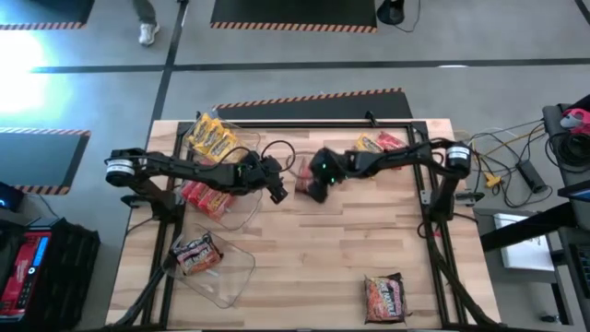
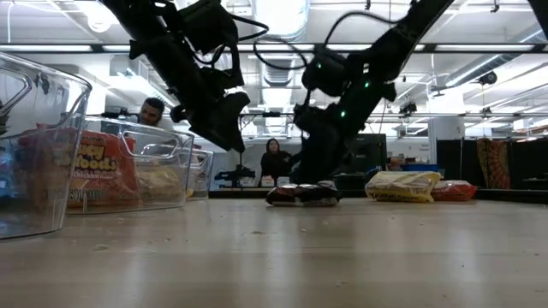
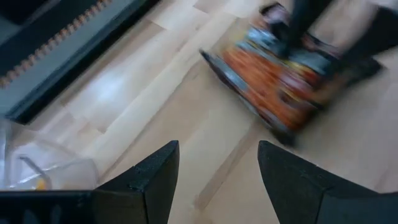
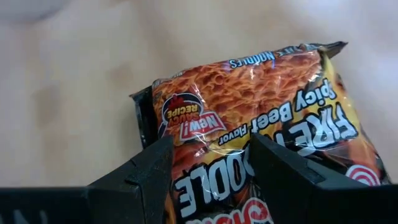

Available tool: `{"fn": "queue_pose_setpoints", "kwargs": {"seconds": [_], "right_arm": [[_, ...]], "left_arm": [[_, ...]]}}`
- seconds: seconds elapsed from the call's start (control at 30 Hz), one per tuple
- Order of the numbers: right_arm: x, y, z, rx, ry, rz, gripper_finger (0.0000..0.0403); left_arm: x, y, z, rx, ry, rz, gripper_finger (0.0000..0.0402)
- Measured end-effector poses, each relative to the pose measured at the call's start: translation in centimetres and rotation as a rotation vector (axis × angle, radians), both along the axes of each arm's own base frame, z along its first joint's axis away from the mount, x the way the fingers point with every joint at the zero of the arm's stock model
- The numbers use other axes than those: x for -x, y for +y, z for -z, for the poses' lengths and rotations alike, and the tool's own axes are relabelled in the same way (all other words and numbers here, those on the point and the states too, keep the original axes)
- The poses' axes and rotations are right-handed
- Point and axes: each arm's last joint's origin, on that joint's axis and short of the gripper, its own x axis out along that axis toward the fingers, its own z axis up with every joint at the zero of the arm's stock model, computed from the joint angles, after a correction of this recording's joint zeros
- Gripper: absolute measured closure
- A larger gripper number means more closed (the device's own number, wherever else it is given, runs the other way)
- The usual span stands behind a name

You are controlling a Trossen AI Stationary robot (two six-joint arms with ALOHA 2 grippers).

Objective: Sort Maruchan noodles
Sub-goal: Put the black noodles pack into the bottom transparent bin

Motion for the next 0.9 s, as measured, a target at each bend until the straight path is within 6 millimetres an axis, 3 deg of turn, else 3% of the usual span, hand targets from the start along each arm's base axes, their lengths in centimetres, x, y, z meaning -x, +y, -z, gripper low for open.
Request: {"fn": "queue_pose_setpoints", "kwargs": {"seconds": [0.2, 0.37, 0.47, 0.57, 0.8, 0.9], "right_arm": [[0.3, 4.7, -1.7, -0.045, 0.021, -0.132, 0.0200], [2.1, 5.8, -5.7, -0.037, -0.049, -0.118, 0.0200], [3.8, 6.0, -6.6, -0.044, -0.070, -0.063, 0.0200], [5.4, 6.3, -6.1, -0.081, -0.103, 0.004, 0.0200], [7.9, 6.7, -3.1, -0.229, -0.198, 0.168, 0.0200], [8.8, 6.8, -1.8, -0.298, -0.183, 0.250, 0.0200]], "left_arm": [[-0.1, -0.2, 0.1, 0.080, -0.011, 0.061, 0.0200], [-0.8, -0.6, -0.2, 0.196, -0.080, 0.219, 0.0200], [-1.7, -1.0, -0.7, 0.216, -0.170, 0.331, 0.0200], [-2.6, -1.2, 0.2, 0.213, -0.190, 0.384, 0.0200], [-4.3, -1.1, 4.2, 0.209, -0.141, 0.399, 0.0200], [-4.9, -1.1, 5.1, 0.212, -0.145, 0.426, 0.0200]]}}
